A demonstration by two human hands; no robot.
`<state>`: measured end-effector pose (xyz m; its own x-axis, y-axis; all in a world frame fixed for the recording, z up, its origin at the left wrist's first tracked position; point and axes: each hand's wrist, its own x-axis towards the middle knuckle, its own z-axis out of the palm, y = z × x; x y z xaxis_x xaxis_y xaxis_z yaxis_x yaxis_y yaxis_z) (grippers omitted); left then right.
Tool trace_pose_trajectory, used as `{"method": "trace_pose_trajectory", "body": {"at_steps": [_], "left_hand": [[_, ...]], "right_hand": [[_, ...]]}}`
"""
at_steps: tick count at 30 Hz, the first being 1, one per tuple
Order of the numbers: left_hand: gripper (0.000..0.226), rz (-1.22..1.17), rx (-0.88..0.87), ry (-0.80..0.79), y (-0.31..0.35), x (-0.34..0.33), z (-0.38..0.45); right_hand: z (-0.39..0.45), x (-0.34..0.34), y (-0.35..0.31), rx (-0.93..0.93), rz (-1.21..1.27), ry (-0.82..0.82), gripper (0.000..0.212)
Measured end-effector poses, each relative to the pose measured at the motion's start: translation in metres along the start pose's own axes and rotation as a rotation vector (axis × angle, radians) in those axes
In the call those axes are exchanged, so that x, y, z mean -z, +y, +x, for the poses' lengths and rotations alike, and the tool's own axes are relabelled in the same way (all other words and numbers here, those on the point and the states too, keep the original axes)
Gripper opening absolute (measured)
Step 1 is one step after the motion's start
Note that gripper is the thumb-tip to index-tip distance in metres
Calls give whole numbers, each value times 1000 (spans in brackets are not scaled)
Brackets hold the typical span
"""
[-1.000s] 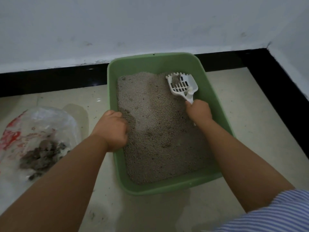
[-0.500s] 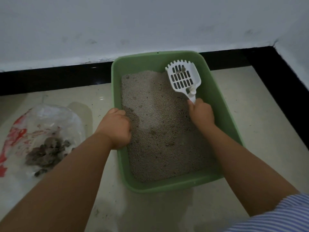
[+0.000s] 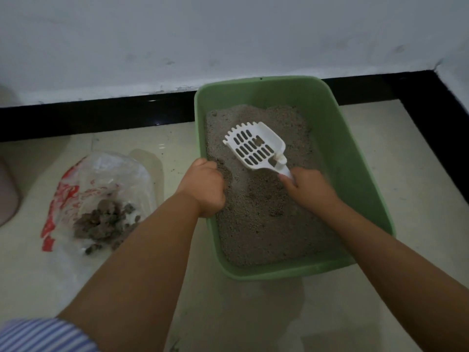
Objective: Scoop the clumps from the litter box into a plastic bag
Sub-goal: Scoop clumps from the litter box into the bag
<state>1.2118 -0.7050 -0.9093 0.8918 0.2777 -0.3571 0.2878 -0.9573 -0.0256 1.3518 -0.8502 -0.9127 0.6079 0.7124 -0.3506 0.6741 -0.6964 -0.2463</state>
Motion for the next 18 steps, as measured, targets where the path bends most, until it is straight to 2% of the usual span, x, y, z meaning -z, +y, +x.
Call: {"method": "trace_pose_trajectory", "body": {"at_steps": [8,15,18], "left_hand": [[32,-45,-24,15,-3,2,0],[33,-53,-43,30,-5,-1,2],[34,-43,-50,29,-5,-1,2]], "right_hand": [[44,8,-62,-145,16,-38,39],[66,3,-86,-165,-40,-32,30],[63,-7,-87,-167,-21,-7,34]]}}
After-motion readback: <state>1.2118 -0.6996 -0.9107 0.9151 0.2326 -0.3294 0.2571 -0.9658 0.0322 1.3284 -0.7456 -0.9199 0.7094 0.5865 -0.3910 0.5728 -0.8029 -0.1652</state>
